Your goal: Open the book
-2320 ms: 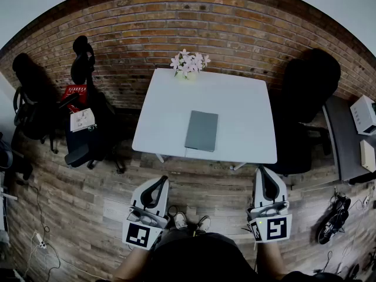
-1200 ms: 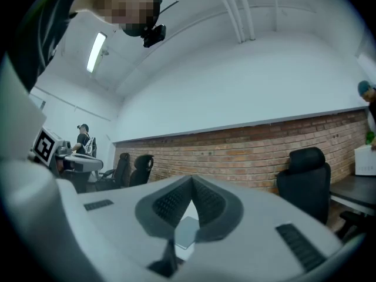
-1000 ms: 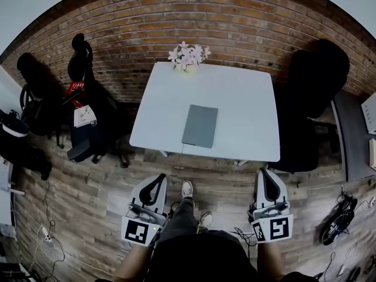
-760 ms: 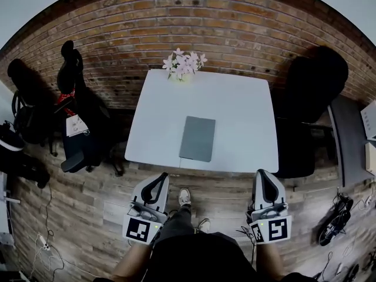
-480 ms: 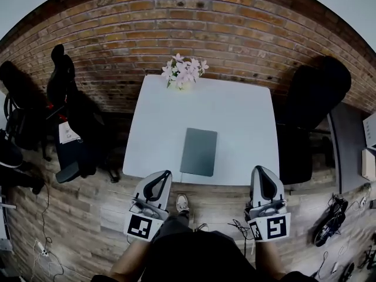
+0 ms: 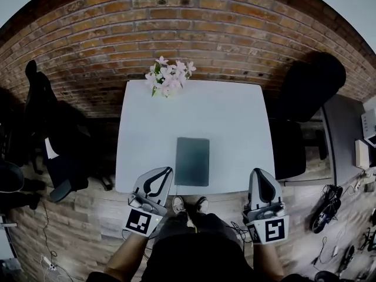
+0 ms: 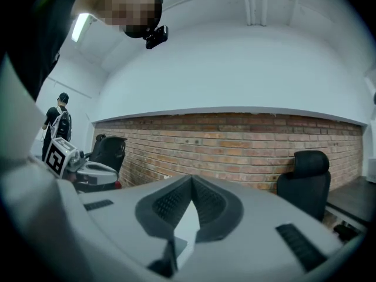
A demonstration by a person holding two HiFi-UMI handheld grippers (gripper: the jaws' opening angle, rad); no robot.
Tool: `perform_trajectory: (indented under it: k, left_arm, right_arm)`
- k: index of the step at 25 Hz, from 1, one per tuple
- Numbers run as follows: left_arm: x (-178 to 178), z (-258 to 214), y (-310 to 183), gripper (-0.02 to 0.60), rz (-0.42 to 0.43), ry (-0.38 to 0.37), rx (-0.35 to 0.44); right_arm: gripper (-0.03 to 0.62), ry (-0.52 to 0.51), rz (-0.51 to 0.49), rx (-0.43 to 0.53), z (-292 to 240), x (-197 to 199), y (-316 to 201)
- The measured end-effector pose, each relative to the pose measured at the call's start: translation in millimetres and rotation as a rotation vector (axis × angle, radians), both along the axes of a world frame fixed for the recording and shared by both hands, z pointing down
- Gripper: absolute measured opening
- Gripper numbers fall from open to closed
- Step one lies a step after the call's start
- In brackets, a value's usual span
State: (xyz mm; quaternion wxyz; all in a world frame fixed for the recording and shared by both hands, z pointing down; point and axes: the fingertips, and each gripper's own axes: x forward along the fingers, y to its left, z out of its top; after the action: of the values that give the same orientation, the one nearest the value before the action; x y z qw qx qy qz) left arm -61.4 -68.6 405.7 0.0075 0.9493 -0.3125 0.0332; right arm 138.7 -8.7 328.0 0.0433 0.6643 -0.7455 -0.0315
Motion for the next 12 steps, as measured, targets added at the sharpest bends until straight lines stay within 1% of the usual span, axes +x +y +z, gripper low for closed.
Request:
perform_trajectory:
  k: [3,7,10,12]
  left_arm:
    - [21,8,-8,0.025,0.022,-0.026,-0.017]
    - [45,21,-12,0.025,0.008,-0.071,-0.026]
    - [60,52,-12,0.025,0.022,-0.145,-0.031]
    - [68,79,-12,0.025,0.029,-0.202,-0.044]
  right_arm:
    - [0.012,-0.013,0.028,-0.026,10,21,-4]
    - [0.012,-0.048,0.009,-0.020,12,33,-16]
    - [0.012,-0.061,-0.001,-0.001,10,38,-28]
    - [0.012,-0.071,-0.007,-0.015,13,39,-33]
